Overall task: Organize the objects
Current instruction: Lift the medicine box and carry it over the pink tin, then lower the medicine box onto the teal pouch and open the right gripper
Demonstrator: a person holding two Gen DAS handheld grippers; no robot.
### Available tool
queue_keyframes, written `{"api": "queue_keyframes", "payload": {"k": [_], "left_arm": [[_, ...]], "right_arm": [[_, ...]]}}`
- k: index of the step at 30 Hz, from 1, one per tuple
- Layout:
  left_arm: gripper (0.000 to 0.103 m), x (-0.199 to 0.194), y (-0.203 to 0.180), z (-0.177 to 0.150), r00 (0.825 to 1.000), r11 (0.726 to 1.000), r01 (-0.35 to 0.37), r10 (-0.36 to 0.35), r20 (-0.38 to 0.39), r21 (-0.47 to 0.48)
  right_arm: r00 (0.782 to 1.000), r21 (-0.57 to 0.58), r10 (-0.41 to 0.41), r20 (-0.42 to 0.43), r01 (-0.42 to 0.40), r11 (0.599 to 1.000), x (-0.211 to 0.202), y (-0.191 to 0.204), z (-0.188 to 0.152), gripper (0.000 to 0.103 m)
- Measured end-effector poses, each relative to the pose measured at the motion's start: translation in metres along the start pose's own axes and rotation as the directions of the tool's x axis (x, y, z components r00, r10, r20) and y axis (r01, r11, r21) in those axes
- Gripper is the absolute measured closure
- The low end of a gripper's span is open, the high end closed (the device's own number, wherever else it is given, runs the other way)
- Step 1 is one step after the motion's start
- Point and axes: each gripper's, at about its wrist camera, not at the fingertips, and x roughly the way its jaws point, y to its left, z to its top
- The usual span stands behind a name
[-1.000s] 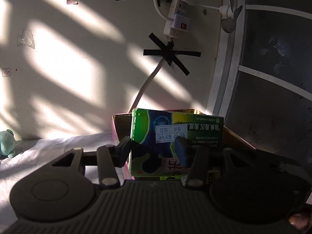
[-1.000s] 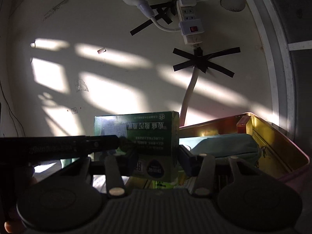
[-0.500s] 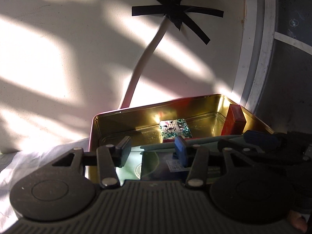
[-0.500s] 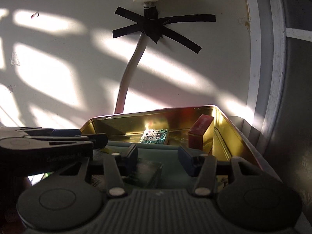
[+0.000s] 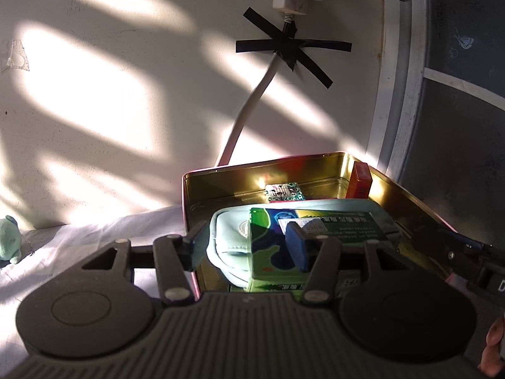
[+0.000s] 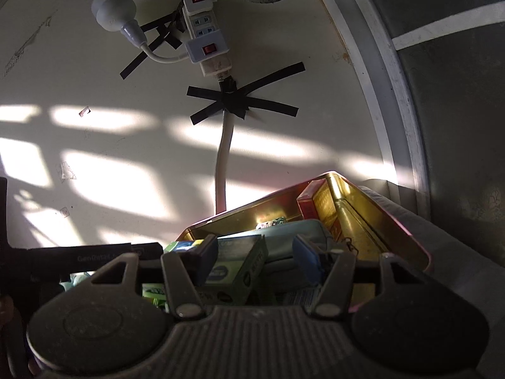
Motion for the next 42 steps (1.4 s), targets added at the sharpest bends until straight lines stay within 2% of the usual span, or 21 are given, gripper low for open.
{"api": "queue_keyframes", "payload": {"k": [4,9,13,18,24,28,32,34,37,42], "left_arm": [[0.044,-0.028,-0.004,-0.020,1.000,0.999,-0.014,0.014,0.000,0.032],[0.042,-0.045,0.002,-0.039,0.999,0.999,-0.038,0.038,-0.020,0.039],[0.041,-0.050,0.012,-0.049,0.997,0.997,-0.070,0.071,-0.027,0.037],[0.041,-0.056,0.032,-0.055,0.995,0.996,-0.089,0.089,-0.033,-0.013],[0.040,-0.061,0.055,-0.061,0.993,0.991,-0.109,0.105,-0.044,-0.083],[0.039,-0.061,0.063,-0.061,0.992,0.987,-0.122,0.118,-0.045,-0.102],[0.039,-0.056,0.064,-0.062,0.991,0.986,-0.124,0.119,-0.056,-0.111],[0.039,-0.056,0.063,-0.063,0.992,0.987,-0.120,0.113,-0.061,-0.110],[0.039,-0.060,0.060,-0.065,0.993,0.989,-0.111,0.106,-0.053,-0.093],[0.039,-0.062,0.055,-0.064,0.994,0.992,-0.098,0.095,-0.045,-0.079]], "right_arm": [[1.000,0.035,0.020,-0.013,-0.020,0.999,-0.020,0.007,-0.017,0.047],[0.998,0.004,0.050,-0.037,-0.050,0.999,-0.034,0.026,-0.028,0.047],[0.994,-0.071,0.076,-0.085,-0.082,0.994,-0.030,0.051,-0.033,0.047],[0.979,-0.141,0.055,-0.194,-0.084,0.986,0.009,0.072,-0.025,0.049],[0.957,-0.142,-0.023,-0.289,-0.019,0.990,0.076,0.071,-0.006,0.054],[0.931,-0.165,-0.076,-0.357,0.017,0.986,0.118,0.075,0.008,0.052],[0.929,-0.290,-0.166,-0.332,0.067,0.955,0.140,0.089,0.011,0.053],[0.930,-0.300,-0.173,-0.325,0.072,0.951,0.146,0.091,0.012,0.053],[0.939,-0.289,-0.148,-0.310,0.055,0.956,0.136,0.092,0.013,0.052],[0.965,-0.268,-0.061,-0.254,-0.009,0.963,0.086,0.092,0.005,0.050]]}}
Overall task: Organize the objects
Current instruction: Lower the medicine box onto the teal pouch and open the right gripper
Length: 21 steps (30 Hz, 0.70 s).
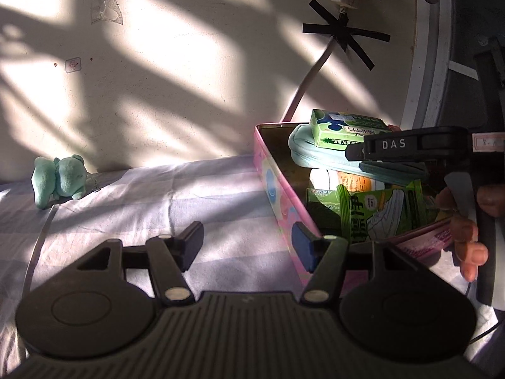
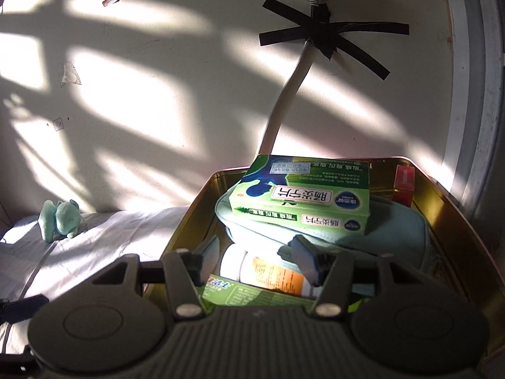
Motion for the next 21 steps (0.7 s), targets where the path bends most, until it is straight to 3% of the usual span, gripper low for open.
{"api": "queue_keyframes", "payload": {"k": [3,10,21], "left_arm": [[0.038,-0.003,-0.006,-0.001,1.000,1.000,0.011,-0.011,0.006,0.015],[0.033,-0.011,-0.020,-0.005,0.999,0.997,0.028,-0.030,0.025,0.067],[0.033,-0.012,-0.019,-0.010,1.000,0.996,0.022,-0.023,0.021,0.082]], "right_arm": [[0.998,0.029,0.040,0.049,-0.042,0.999,-0.031,-0.004,-0.020,0.049],[0.985,0.131,0.030,0.167,-0.052,0.990,-0.087,-0.016,-0.060,0.047],[0.988,0.149,0.036,0.150,-0.059,0.987,-0.089,-0.013,-0.073,0.047]]}}
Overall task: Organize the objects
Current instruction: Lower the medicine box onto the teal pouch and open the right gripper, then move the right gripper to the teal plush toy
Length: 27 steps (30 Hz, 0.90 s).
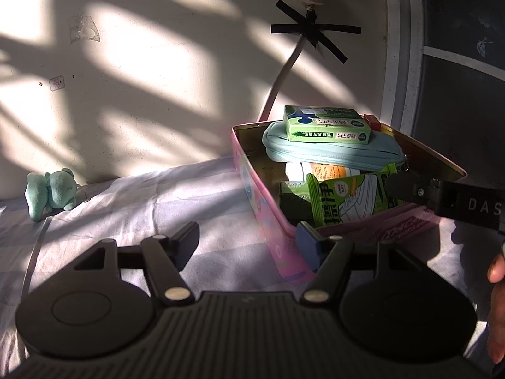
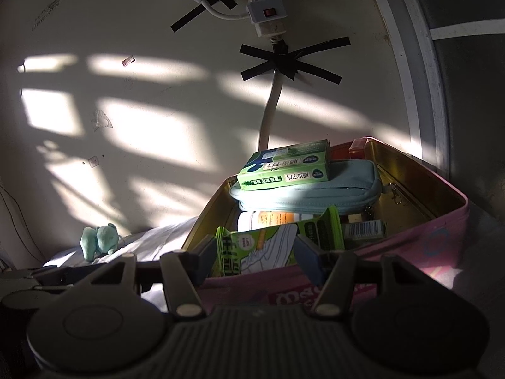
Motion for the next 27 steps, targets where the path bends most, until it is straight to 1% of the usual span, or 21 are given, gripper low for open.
{"api": "queue_keyframes", "payload": {"k": [14,19,21,24,27], "left_arm": [[0.033,0.005,0.037,-0.009,0.999,0.997,-0.043,0.041,-0.024,-0.069],[0.033,0.007,0.058,-0.016,0.998,0.993,-0.063,0.060,-0.031,-0.100],[0.033,0.007,0.073,-0.019,0.997,0.991,-0.075,0.072,-0.030,-0.109],[0.033,0.007,0.102,-0.027,0.993,0.985,-0.120,0.117,-0.032,-0.125],[0.033,0.008,0.144,-0.039,0.978,0.965,-0.206,0.201,-0.048,-0.163]], "right_arm": [[1.000,-0.074,0.016,-0.021,-0.017,0.997,0.011,0.035,-0.003,0.047],[0.999,-0.110,0.025,-0.028,-0.028,0.993,0.016,0.055,-0.003,0.047],[0.999,-0.138,0.041,-0.031,-0.045,0.989,0.019,0.068,-0.002,0.047],[0.996,-0.184,0.079,-0.045,-0.086,0.979,0.028,0.093,-0.001,0.046],[0.986,-0.229,0.144,-0.089,-0.161,0.960,0.049,0.127,-0.002,0.045]]}}
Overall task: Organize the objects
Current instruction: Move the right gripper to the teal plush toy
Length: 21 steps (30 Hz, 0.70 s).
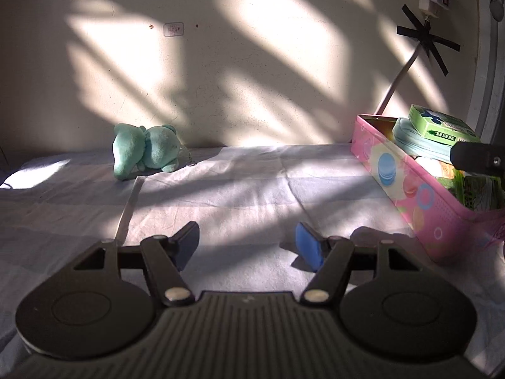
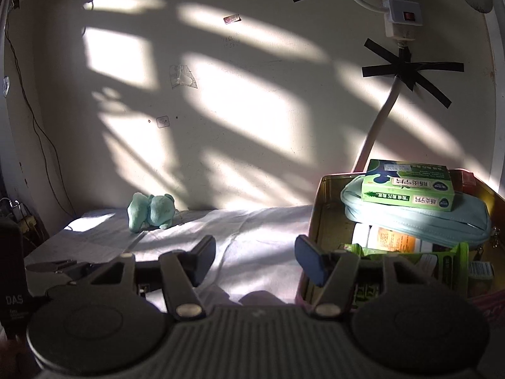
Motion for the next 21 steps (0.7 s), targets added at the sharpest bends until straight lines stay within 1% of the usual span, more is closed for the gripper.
{"api": "queue_keyframes", "payload": {"k": [3,5,6,7,8,9,10,11,13,14,15,16,17,18,19,20,21], "left_arm": [[0.033,0.014,0.053,-0.005,0.994,0.989,-0.103,0.100,-0.030,-0.110],[0.034,0.021,0.089,-0.008,0.983,0.961,-0.184,0.176,-0.056,-0.208],[0.034,0.024,0.103,-0.009,0.977,0.944,-0.212,0.199,-0.077,-0.254],[0.034,0.025,0.118,-0.008,0.974,0.921,-0.224,0.201,-0.104,-0.318],[0.034,0.024,0.130,-0.008,0.978,0.901,-0.206,0.180,-0.105,-0.382],[0.034,0.021,0.138,-0.008,0.981,0.885,-0.194,0.168,-0.098,-0.423],[0.034,0.018,0.142,-0.008,0.980,0.873,-0.197,0.173,-0.094,-0.445],[0.034,0.016,0.143,-0.008,0.979,0.869,-0.206,0.183,-0.095,-0.450],[0.034,0.016,0.143,-0.007,0.981,0.863,-0.194,0.169,-0.094,-0.467],[0.034,0.016,0.144,-0.007,0.984,0.862,-0.178,0.151,-0.093,-0.475],[0.034,0.016,0.144,-0.007,0.986,0.861,-0.164,0.136,-0.092,-0.482],[0.033,0.018,0.145,-0.007,0.989,0.861,-0.147,0.119,-0.089,-0.486],[0.033,0.018,0.145,-0.006,0.991,0.862,-0.135,0.107,-0.085,-0.488],[0.033,0.018,0.145,-0.006,0.992,0.862,-0.125,0.098,-0.081,-0.491],[0.033,0.018,0.145,-0.005,0.993,0.862,-0.116,0.088,-0.078,-0.494],[0.033,0.018,0.145,-0.005,0.994,0.861,-0.105,0.078,-0.076,-0.497],[0.033,0.018,0.145,-0.005,0.995,0.861,-0.100,0.073,-0.073,-0.499]], "right_arm": [[0.997,-0.057,0.062,-0.036,-0.064,0.996,0.041,0.033,0.006,0.045],[0.994,-0.099,0.099,-0.055,-0.104,0.990,0.075,0.056,0.011,0.045],[0.992,-0.111,0.111,-0.068,-0.118,0.987,0.094,0.068,0.015,0.045],[0.990,-0.113,0.119,-0.080,-0.127,0.985,0.111,0.076,0.018,0.045],[0.986,-0.102,0.132,-0.103,-0.142,0.985,0.136,0.088,0.023,0.045],[0.982,-0.080,0.144,-0.125,-0.155,0.985,0.158,0.098,0.029,0.045],[0.976,-0.053,0.162,-0.148,-0.171,0.984,0.180,0.107,0.035,0.045],[0.968,-0.025,0.183,-0.173,-0.190,0.981,0.202,0.116,0.041,0.045],[0.952,0.019,0.213,-0.218,-0.214,0.977,0.243,0.136,0.049,0.034],[0.945,0.041,0.224,-0.239,-0.221,0.975,0.262,0.145,0.051,0.018],[0.935,0.058,0.243,-0.258,-0.236,0.970,0.280,0.153,0.052,0.007],[0.928,0.061,0.256,-0.270,-0.249,0.967,0.295,0.162,0.052,0.006],[0.930,0.054,0.249,-0.271,-0.244,0.968,0.307,0.171,0.050,0.004],[0.934,0.045,0.236,-0.268,-0.232,0.972,0.318,0.178,0.049,0.000],[0.937,0.037,0.220,-0.271,-0.218,0.975,0.330,0.184,0.046,0.000],[0.933,0.031,0.209,-0.292,-0.210,0.977,0.343,0.190,0.043,0.000],[0.936,0.015,0.176,-0.305,-0.180,0.984,0.352,0.194,0.040,0.000]]}}
